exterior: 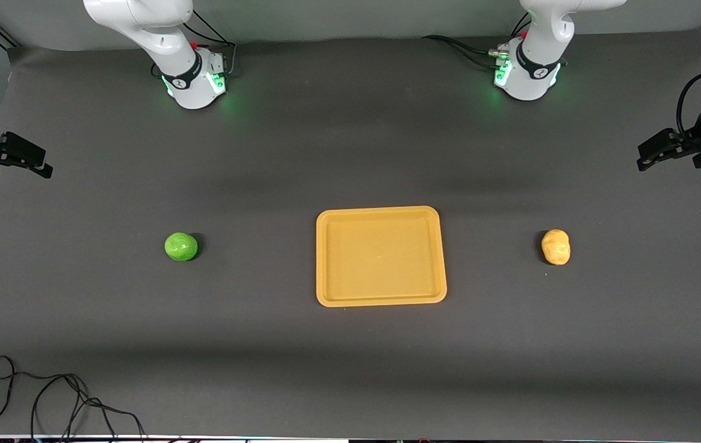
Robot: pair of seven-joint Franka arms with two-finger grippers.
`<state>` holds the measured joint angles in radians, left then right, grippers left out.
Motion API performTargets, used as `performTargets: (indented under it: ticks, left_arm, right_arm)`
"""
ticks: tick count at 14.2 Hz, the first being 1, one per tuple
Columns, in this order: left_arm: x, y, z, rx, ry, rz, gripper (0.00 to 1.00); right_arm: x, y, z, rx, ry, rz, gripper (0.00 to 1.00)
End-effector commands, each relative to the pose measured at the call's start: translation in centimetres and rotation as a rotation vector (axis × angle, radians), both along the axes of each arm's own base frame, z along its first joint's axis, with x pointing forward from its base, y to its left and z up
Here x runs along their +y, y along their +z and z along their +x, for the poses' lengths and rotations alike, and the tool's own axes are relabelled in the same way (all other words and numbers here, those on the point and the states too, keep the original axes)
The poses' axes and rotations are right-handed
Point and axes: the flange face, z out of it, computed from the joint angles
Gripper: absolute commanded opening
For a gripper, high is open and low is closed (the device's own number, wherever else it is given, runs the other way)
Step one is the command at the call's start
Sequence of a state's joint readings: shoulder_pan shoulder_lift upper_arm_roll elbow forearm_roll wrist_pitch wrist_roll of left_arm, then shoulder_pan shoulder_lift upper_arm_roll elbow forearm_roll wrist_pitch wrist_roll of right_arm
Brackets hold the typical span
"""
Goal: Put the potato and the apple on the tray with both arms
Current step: 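Reach the left gripper down toward the yellow potato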
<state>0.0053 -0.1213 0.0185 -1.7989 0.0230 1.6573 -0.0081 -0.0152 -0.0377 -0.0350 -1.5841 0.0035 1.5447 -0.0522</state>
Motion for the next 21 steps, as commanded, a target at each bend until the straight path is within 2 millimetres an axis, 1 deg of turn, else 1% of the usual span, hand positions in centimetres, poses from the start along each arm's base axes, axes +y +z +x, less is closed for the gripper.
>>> performTargets:
  ticks: [1, 4, 6, 8, 11, 12, 14, 17, 21]
  left_arm:
    - [-0.1, 0.5, -0.8, 0.003, 0.004, 0.014, 1.00]
    - [-0.1, 0.5, -0.8, 0.001, 0.004, 0.014, 1.00]
    - [-0.2, 0.2, -0.6, 0.000, 0.004, 0.014, 1.00]
    - [-0.2, -0.4, -0.4, -0.002, 0.003, 0.014, 1.00]
    - [-0.3, -2.5, -0.2, -0.002, 0.001, 0.013, 1.00]
    - [-0.3, -3.6, -0.2, -0.005, -0.002, 0.013, 1.00]
    - [-0.3, -6.6, 0.0, -0.022, -0.005, 0.013, 1.00]
    - [-0.1, -12.3, 0.5, 0.009, -0.004, 0.012, 1.00]
    - [-0.4, -19.7, 2.3, 0.019, 0.011, 0.010, 1.00]
  right_arm:
    - [-0.1, 0.5, -0.4, -0.004, 0.017, -0.017, 1.00]
    - [0.0, 0.4, -0.3, -0.002, 0.016, -0.017, 1.00]
    - [0.1, 0.4, -0.3, -0.002, 0.017, -0.017, 1.00]
    - [0.0, 0.5, -0.3, -0.004, 0.016, -0.017, 1.00]
    - [-0.2, 0.5, -0.2, -0.010, 0.011, -0.015, 1.00]
    - [-0.3, 0.4, -0.2, -0.009, 0.011, -0.012, 1.00]
    - [-0.3, 0.6, -0.2, -0.015, 0.011, -0.013, 1.00]
    - [-0.3, 0.5, 0.1, -0.015, 0.011, -0.013, 1.00]
    - [-0.2, 0.5, 0.1, -0.013, 0.008, -0.012, 1.00]
